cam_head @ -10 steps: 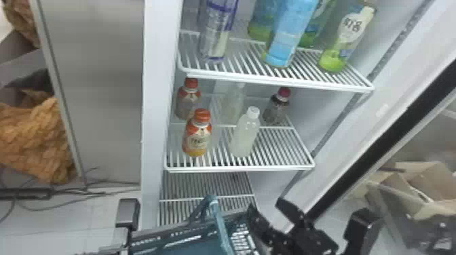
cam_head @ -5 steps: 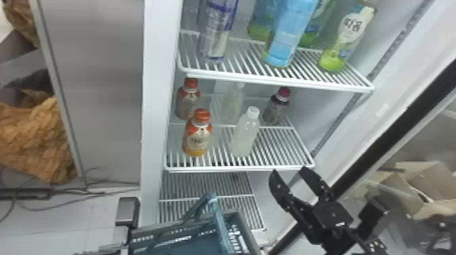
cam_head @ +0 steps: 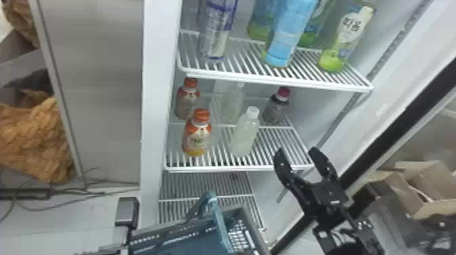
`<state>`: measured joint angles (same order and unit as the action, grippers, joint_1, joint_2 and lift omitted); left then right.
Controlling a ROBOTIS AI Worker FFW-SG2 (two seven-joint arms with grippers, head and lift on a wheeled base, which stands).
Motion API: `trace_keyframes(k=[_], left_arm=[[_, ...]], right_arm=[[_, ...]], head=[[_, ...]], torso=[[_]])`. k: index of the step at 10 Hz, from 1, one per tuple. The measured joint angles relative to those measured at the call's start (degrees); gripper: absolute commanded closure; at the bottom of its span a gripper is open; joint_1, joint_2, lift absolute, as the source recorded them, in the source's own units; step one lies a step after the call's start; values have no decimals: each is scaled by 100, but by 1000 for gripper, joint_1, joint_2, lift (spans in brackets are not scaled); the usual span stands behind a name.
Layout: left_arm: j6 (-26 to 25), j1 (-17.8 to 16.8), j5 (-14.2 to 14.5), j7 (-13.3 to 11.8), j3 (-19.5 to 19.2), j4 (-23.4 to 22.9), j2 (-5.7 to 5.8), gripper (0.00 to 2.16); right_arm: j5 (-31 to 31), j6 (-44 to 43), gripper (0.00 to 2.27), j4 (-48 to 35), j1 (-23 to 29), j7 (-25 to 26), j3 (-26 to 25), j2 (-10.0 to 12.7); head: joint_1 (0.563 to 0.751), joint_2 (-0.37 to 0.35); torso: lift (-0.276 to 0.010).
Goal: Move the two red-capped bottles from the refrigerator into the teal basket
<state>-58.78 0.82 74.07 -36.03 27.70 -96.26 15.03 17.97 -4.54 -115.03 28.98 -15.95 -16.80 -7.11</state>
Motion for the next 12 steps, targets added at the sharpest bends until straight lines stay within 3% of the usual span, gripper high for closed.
trace_keyframes(k=[12], left_arm=[[-14,-24,64,0,76,0,25,1107]], right_arm=[[-448,-910,140,2813,-2466,401,179,-152]], head=[[695,-350]], torso=[[-228]])
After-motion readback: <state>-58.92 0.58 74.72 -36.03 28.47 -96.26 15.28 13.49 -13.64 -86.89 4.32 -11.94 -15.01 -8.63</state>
